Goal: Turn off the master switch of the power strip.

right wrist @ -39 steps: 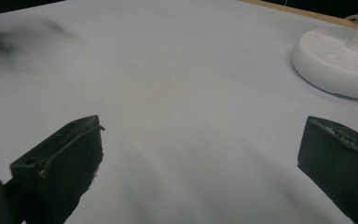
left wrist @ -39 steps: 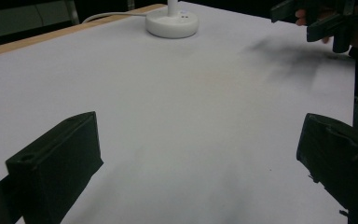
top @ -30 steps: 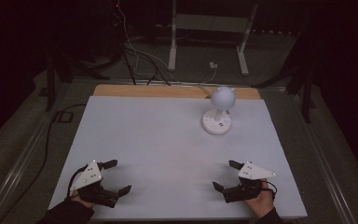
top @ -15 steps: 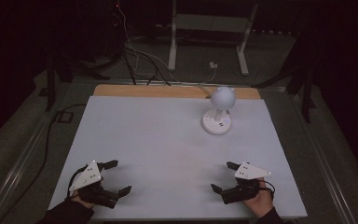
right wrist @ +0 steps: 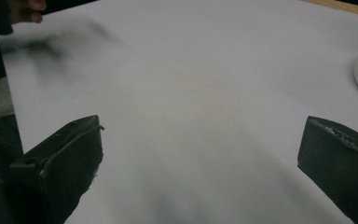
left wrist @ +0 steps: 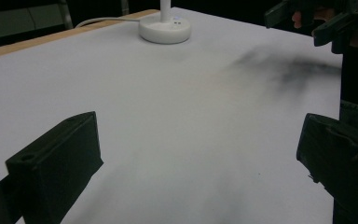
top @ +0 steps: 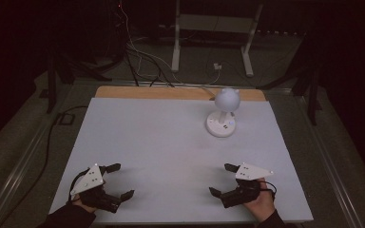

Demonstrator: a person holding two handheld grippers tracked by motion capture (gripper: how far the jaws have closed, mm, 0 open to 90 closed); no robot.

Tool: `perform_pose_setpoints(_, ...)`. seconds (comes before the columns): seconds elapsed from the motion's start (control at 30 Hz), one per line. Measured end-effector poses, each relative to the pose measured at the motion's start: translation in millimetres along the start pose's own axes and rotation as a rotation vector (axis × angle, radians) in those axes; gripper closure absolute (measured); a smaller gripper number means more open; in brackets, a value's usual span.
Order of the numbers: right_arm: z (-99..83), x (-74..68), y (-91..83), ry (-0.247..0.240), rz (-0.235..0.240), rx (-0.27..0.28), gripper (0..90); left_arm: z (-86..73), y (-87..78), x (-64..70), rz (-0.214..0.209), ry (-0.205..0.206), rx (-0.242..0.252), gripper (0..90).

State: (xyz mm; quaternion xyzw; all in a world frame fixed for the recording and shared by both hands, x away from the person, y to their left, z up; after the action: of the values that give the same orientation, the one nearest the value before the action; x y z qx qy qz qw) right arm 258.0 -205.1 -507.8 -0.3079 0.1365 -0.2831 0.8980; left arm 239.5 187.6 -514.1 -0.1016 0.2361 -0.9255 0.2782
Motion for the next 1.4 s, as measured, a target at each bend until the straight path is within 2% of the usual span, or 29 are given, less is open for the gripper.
perform_pose_setpoints(0.3, 17.4, 1.0, -1.7, -0.019, -0.003, 0.02, 0.0, 0.0, -0.7, 0.3, -0.001, 0.001, -0.001, 0.3)
perform_pose_setpoints(0.77, 42.5, 12.5, -10.8, -0.018, -0.037, 0.074, 0.0, 0.0, -1.6, -0.6, 0.001, -0.004, 0.002, 0.3)
perform_pose_setpoints(1.13, 55.7, 26.2, -13.9, -0.001, -0.07, 0.095, 0.0, -0.2, -1.3, -0.2, -0.003, -0.003, 0.001, 0.3)
perform_pose_setpoints(1.4, 65.0, 41.5, -14.5, 0.014, -0.102, 0.101, 0.0, -0.3, -1.8, -0.1, -0.002, -0.001, 0.0, 0.3)
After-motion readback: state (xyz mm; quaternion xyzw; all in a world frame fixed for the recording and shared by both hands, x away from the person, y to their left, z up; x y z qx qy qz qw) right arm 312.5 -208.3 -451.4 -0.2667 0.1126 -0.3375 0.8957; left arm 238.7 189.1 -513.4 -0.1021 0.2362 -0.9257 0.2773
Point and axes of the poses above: each handheld gripper's, and its own axes: y roughly forward along the jaws, z roughly out of its top, x roughly to its right, the point moved 4 cm from there along y, roughly forward along the jaws, and after that the axes turned 9 degrees about -x, right-handed, at the moved point
